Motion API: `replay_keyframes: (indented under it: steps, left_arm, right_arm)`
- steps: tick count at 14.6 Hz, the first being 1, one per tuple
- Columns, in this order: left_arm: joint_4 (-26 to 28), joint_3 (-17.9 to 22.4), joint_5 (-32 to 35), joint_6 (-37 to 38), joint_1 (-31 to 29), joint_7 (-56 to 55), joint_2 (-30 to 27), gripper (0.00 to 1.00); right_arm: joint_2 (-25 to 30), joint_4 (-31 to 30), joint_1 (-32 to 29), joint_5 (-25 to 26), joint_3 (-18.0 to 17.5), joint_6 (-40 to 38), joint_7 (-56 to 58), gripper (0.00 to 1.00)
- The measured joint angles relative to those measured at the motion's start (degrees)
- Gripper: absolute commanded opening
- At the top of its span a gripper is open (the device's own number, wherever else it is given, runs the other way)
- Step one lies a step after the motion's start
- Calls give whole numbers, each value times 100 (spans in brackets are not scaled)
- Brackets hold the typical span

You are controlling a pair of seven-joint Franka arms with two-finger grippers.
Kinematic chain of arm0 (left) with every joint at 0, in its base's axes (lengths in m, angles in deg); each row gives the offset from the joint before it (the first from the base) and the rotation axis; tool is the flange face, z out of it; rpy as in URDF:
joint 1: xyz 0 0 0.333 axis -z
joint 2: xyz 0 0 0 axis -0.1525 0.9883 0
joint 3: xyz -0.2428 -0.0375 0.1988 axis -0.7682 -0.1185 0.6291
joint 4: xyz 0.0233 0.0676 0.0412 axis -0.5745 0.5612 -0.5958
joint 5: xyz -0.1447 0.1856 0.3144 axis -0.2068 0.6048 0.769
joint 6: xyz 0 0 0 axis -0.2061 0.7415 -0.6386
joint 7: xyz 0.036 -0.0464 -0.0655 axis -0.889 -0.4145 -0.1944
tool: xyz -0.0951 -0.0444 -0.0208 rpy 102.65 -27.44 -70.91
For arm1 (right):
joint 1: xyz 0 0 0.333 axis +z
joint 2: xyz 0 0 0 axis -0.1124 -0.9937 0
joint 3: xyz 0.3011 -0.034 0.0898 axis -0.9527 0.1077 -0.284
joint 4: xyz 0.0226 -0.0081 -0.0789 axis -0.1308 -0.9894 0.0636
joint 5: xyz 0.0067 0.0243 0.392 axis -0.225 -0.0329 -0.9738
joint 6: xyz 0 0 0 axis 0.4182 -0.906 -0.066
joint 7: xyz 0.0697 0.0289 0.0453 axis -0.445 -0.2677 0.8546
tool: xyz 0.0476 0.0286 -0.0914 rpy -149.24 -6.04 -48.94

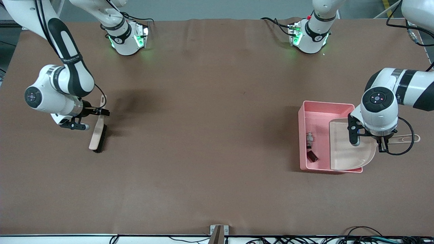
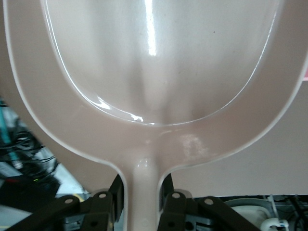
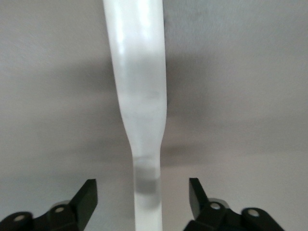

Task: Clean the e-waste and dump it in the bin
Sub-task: 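Tilt the dustpan over the pink bin with the left gripper to dump, then lower the dustpan onto the table with the left gripper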

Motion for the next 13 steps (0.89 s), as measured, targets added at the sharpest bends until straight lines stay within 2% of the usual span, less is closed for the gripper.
replay_keyframes:
  steps: [2,6,9,13]
  left_arm:
    - [-234,-271,-149,56,0,-44,-123,5]
    - [-749,-876,-1100,296,170,-644,-214,5]
    - [-770,-915,-1195,340,1043,-1931,-13,6]
    - [-1035,-873,-1265,422,2100,-3114,967,6]
  right_arm:
    - [1,376,-13,0,6,-450,1,100]
    - [11,1347,-18,0,16,-1575,3,100]
    - [64,2129,-49,41,46,-2446,5,100]
    - [180,3403,-79,411,48,-3576,7,100]
